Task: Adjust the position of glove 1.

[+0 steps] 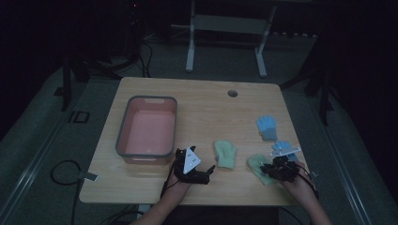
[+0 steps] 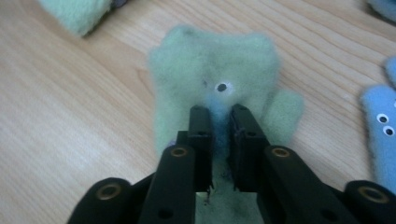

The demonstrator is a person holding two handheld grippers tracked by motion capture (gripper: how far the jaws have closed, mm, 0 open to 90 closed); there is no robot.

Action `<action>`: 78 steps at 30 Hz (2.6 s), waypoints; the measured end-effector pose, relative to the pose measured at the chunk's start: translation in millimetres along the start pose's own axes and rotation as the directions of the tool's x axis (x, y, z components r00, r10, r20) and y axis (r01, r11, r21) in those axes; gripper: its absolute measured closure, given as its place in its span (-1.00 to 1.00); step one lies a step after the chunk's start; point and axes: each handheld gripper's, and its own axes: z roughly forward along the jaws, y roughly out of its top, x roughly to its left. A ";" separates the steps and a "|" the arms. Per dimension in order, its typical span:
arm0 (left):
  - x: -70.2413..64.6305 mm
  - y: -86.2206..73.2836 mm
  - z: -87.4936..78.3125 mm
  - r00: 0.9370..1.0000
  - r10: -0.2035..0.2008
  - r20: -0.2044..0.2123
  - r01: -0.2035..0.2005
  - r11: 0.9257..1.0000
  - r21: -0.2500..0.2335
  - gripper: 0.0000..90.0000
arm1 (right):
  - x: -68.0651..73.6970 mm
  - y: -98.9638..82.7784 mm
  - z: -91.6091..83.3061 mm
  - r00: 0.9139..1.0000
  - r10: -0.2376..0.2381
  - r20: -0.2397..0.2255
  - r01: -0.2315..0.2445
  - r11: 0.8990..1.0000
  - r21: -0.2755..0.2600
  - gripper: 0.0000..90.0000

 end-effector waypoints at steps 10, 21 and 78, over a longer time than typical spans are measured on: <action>-0.1 0.0 -0.1 1.000 0.000 -0.002 0.000 1.000 -0.001 -0.97 | 15.1 30.1 -37.6 0.992 0.096 0.080 -0.084 0.986 -0.144 0.91; -0.3 0.0 0.0 1.000 0.005 0.001 -0.005 1.000 0.001 -0.97 | 20.1 60.6 -41.0 0.936 0.267 0.230 -0.221 0.953 -0.206 0.91; 0.2 0.2 0.4 1.000 -0.001 -0.002 0.002 1.000 0.005 -0.97 | -2.6 32.7 30.7 0.960 0.227 0.167 -0.209 0.971 -0.117 0.55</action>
